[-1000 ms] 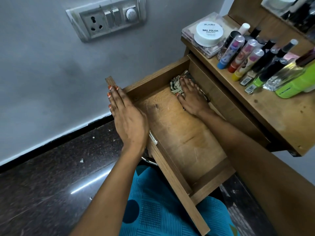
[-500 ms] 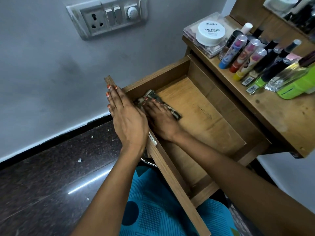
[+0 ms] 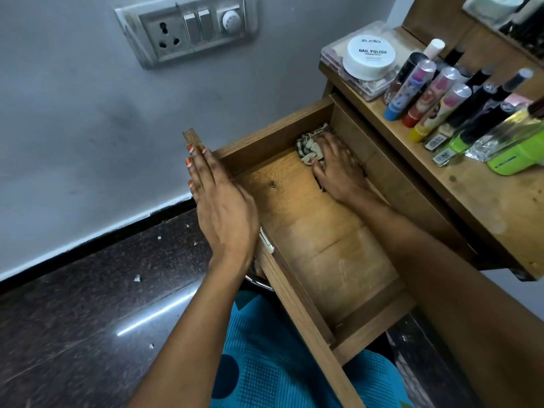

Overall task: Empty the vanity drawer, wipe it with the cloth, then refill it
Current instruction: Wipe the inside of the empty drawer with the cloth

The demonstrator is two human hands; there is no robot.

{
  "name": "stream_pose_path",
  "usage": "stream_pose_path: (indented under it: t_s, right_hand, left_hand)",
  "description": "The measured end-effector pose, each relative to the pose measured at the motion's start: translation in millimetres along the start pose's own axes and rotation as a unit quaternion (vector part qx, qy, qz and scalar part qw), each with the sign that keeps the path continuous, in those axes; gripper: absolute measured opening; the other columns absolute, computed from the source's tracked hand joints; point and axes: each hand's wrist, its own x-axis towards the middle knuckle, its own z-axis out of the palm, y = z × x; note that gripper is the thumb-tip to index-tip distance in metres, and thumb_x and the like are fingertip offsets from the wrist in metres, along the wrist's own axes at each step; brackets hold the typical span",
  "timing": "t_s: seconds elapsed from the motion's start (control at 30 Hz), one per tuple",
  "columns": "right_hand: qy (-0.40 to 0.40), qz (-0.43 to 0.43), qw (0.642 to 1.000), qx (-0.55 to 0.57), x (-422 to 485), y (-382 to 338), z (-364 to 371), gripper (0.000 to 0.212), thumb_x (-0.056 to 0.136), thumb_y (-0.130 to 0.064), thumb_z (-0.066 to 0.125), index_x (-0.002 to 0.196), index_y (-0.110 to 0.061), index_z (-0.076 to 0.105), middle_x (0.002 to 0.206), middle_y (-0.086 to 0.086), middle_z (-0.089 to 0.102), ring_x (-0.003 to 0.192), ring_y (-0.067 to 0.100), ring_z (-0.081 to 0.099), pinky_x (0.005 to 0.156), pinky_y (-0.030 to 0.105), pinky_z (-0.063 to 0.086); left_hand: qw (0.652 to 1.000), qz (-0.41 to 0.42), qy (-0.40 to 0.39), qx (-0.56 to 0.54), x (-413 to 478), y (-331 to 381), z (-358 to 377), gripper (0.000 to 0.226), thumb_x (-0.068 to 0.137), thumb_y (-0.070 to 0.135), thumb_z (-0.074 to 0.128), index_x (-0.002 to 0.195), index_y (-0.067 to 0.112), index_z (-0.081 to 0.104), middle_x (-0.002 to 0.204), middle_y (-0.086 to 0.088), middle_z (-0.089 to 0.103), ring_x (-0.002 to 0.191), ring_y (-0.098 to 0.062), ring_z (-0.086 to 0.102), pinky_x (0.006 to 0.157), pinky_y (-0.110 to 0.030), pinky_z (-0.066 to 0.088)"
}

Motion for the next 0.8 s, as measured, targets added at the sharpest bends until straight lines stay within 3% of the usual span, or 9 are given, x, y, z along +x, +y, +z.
stream_pose_path:
  t_s: [0.5, 0.8]
  right_hand:
    - [-0.085, 0.042, 0.995, 0.038, -76.0, 20.7, -22.0, 0.059, 0.097, -0.028, 0.038, 0.147, -0.012, 0.01, 0.156, 0.004, 0.003, 0.143, 0.019, 0.006, 0.117, 0.032, 0.009]
    - [-0.07, 0.038, 0.993, 0.088, -4.4, -6.2, -15.2, 0.06, 0.097, -0.03, 0.038, 0.147, -0.013, 0.009, 0.157, 0.001, 0.0, 0.143, 0.021, 0.007, 0.115, 0.036, 0.013]
  left_hand:
    - [1.0, -0.005, -0.008, 0.008, -2.1, -1.4, -4.8, 0.06, 0.093, 0.007, 0.03, 0.146, 0.006, 0.002, 0.157, -0.011, -0.001, 0.145, -0.022, -0.001, 0.116, -0.028, 0.0]
    - [1.0, -0.005, -0.002, 0.009, -1.8, -3.0, -2.1, 0.058, 0.094, 0.009, 0.029, 0.146, 0.007, 0.003, 0.157, -0.01, -0.001, 0.145, -0.021, -0.001, 0.115, -0.027, -0.001]
